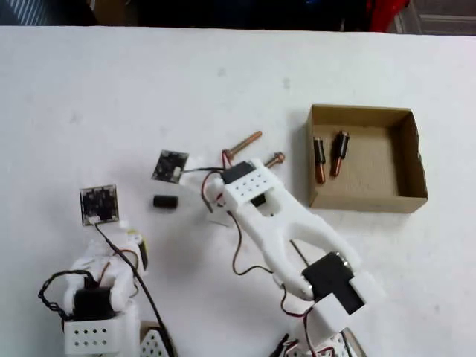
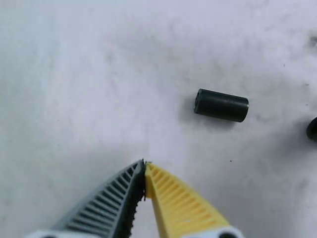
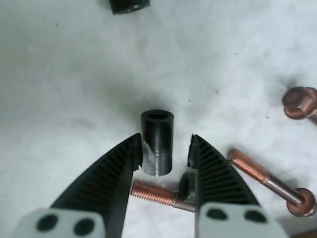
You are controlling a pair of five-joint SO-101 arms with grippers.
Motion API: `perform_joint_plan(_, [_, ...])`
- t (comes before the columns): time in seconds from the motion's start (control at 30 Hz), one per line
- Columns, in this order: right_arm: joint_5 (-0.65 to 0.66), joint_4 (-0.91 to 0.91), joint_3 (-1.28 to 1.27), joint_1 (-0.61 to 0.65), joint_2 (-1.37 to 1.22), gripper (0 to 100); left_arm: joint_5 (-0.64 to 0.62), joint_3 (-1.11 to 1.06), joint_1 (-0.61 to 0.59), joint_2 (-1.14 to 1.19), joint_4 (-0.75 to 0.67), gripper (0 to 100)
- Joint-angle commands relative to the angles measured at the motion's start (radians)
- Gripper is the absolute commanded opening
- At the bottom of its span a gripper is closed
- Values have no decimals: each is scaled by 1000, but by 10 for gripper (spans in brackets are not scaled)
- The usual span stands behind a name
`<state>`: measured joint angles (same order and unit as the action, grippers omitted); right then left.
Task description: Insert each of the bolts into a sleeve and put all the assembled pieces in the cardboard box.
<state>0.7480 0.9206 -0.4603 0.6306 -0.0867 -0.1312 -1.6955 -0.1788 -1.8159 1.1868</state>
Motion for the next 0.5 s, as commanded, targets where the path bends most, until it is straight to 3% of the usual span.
perform_joint_plan(0.0, [-5,-13,28,-8,7,141,-8,2,-12,-8,5,24])
perform_joint_plan(0.47, [0,-19,54,-10,-130,96,-8,2,-12,-8,5,24])
